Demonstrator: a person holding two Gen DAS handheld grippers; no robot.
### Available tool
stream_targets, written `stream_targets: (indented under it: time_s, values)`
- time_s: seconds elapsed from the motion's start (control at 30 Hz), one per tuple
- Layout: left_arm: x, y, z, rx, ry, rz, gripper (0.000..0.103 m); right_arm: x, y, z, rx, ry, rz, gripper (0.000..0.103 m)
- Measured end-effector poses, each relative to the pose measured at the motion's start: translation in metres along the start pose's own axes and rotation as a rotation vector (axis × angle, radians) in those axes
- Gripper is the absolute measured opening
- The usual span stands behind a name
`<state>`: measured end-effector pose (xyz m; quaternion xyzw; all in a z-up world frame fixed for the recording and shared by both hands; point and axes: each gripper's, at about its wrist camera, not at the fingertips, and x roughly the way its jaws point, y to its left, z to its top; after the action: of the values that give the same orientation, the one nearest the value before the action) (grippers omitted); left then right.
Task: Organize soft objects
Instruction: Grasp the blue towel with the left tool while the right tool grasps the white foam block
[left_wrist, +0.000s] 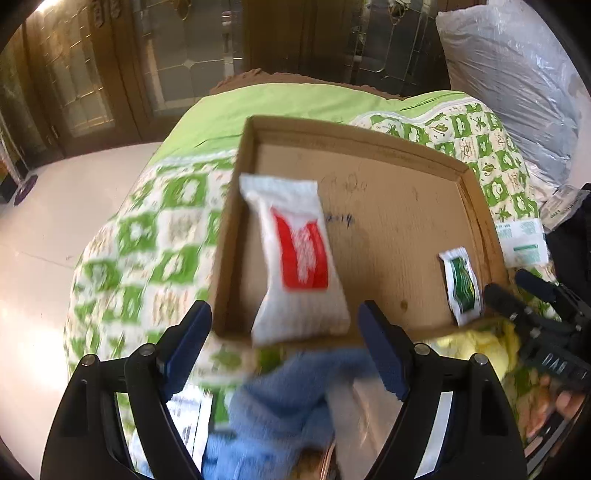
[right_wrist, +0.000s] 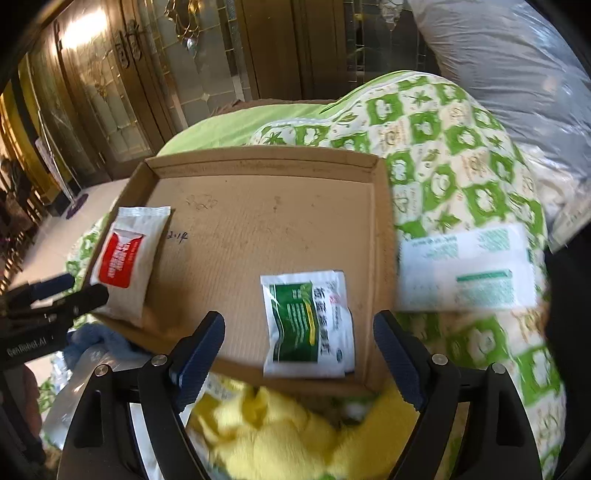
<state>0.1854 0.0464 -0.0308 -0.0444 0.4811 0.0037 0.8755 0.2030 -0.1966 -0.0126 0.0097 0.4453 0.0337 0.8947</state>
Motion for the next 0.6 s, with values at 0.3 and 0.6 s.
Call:
stream_targets:
  time_s: [0.3,0.6]
  values:
    - [-0.039,0.023,-0.051,-0.110,-0.013,-0.044,0.082,-0.054,-0.012,-0.041,0.014,0.038,0.049,0.086]
    - [-0.059,0.035,-0.100,-0.102,0.020,-0.031,0.082,-0.092,-0.008,-0.079,-0.064,0.113,0.095,0.086]
